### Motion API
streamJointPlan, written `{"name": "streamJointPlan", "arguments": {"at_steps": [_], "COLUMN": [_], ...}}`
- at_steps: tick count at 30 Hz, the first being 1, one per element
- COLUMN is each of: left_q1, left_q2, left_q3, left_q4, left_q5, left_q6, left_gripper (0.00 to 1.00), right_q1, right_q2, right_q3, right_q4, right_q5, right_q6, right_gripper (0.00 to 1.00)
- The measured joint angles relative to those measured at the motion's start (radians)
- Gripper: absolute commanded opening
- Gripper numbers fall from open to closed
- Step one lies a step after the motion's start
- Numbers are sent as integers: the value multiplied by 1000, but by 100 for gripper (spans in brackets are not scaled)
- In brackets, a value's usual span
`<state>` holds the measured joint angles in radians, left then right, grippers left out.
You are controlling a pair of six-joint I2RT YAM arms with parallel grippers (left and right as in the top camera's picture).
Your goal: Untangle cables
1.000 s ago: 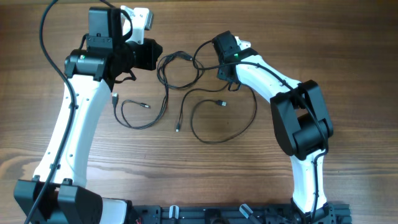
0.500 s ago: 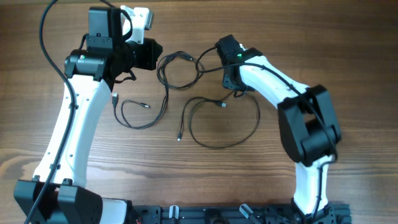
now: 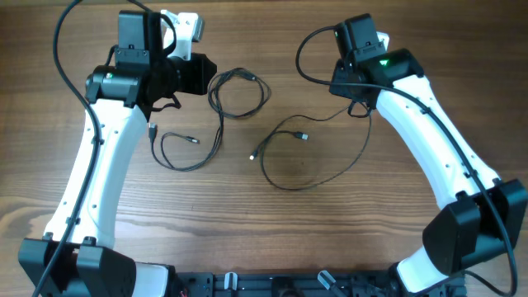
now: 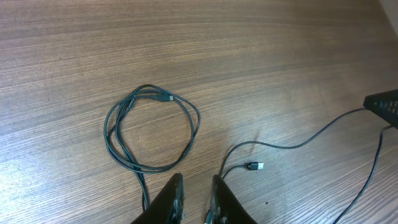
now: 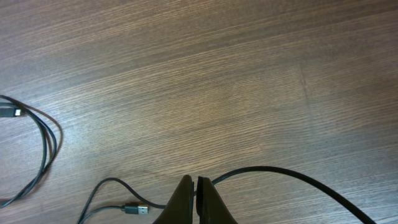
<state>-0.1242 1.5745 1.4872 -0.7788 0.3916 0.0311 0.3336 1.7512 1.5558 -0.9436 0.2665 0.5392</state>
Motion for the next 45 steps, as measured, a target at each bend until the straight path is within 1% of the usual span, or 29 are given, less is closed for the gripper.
{"name": "streamJointPlan", "arguments": {"at_steps": [6,10,14,21,25,28,32,36,41,45], "left_q1": [0,0,0,0,0,0,0,0,0,0], "left_q2": [0,0,0,0,0,0,0,0,0,0], "left_q3": [0,0,0,0,0,0,0,0,0,0], "left_q4": [0,0,0,-1,-2,-2,-2,-2,-3,-3], "left_q5": [0,0,0,3,4,9,27,30,39,43], "left_q6": [-8,-8,-8,-19,-24,-29,-30,-30,-30,-30], "left_gripper": [16,16,16,16,16,16,16,16,16,17], "right_q1": [0,0,-5,-56,-114,-173,-304,-496,-842,-1068], "right_q2": [-3,-3,-4,-17,-31,-45,-87,-130,-148,-148], "right_q3": [0,50,235,682,885,973,1009,1009,1012,1012], "right_q4": [-29,-108,-242,-493,-617,-660,-665,-665,-665,-658], "right_q5": [0,0,0,0,1,1,1,-8,-34,-56], "right_q6": [-29,-48,-85,-153,-172,-180,-198,-206,-209,-207], "right_gripper": [5,5,4,4,5,4,4,4,5,5]}}
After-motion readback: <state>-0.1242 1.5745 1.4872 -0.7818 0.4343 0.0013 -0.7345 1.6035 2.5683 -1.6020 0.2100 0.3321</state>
